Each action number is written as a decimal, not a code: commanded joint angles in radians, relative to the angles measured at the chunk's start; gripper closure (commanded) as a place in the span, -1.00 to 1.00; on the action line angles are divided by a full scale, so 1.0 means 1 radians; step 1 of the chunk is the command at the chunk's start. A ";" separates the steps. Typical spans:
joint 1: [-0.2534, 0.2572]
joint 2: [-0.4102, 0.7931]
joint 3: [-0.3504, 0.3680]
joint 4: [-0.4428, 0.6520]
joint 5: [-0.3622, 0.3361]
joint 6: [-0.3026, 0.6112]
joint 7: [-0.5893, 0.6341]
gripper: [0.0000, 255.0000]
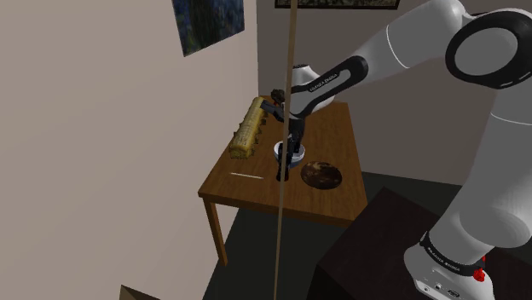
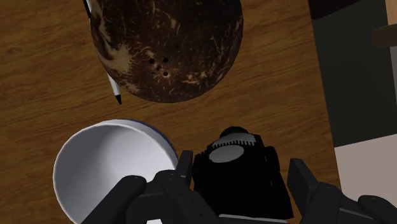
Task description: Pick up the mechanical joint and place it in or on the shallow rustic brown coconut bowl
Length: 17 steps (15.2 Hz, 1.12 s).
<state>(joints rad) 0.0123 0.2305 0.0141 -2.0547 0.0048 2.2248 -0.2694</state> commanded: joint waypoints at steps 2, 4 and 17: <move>0.001 -0.027 0.001 0.007 0.001 -0.034 0.001 1.00; 0.000 -0.041 0.001 0.017 0.001 -0.058 0.001 1.00; -0.009 -0.138 -0.006 0.067 0.001 -0.204 -0.015 1.00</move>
<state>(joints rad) 0.0076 0.1138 0.0110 -1.9746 0.0062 2.0280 -0.2768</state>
